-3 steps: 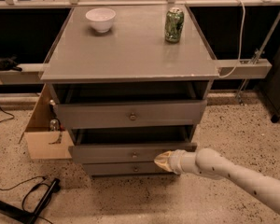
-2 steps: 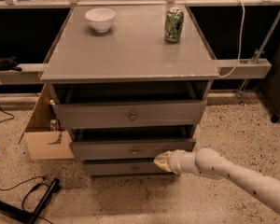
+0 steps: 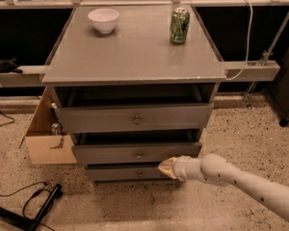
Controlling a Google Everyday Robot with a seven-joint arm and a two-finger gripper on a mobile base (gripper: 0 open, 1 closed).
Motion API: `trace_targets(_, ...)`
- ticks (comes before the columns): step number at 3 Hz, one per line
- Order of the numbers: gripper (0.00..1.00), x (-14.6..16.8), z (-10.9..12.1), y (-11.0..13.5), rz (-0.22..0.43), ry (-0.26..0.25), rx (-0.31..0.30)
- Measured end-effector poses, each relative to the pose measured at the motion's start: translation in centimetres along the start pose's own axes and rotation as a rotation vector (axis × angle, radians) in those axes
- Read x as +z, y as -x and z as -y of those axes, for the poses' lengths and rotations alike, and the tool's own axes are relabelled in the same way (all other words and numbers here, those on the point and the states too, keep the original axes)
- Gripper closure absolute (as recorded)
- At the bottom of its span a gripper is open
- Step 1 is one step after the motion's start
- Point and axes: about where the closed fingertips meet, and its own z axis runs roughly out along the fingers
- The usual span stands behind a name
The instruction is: Close middle drawer
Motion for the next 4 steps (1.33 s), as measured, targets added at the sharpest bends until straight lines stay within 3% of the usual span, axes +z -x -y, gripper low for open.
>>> trace_targets(1,0.86,0.6,-1.1,-0.5,-0.006,0.019,-0.022)
trace_targets(2,1.0,2.2,-0.9,-0.3,-0.009,0.044,-0.046)
trace_targets(4,1.0,6.1,2.6,1.4,0.0,0.041,-0.076)
